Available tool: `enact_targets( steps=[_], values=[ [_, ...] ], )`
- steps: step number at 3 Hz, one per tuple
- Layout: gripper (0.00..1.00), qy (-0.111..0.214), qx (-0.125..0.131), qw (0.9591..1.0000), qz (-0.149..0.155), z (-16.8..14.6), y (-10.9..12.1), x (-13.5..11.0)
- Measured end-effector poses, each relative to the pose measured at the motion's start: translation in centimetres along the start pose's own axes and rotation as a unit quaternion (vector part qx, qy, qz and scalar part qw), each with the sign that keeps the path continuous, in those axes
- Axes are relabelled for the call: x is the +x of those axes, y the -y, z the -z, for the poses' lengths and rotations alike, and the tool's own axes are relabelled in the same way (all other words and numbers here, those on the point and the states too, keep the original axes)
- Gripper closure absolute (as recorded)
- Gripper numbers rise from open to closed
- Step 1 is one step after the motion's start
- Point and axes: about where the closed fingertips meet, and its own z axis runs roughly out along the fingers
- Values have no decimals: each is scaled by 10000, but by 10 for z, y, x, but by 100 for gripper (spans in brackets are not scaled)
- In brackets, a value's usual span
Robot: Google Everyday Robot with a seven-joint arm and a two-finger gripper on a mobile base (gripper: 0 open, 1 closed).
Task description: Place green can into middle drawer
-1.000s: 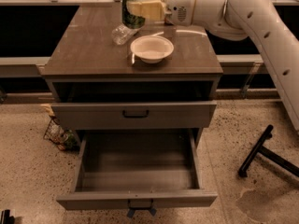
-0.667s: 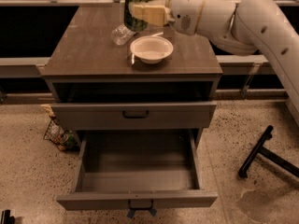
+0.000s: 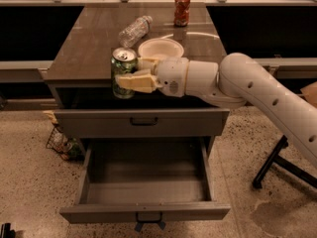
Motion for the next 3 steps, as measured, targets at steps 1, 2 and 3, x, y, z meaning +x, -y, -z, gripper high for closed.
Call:
enact_targets(
  steps=[1,2,3],
  values=[
    [100,0,-1,10000,0,0,0,0],
    [100,12,-131,9998,-113,-7,-19,18],
    [100,-339,-514,9980,-159,-10,-63,59]
  ],
)
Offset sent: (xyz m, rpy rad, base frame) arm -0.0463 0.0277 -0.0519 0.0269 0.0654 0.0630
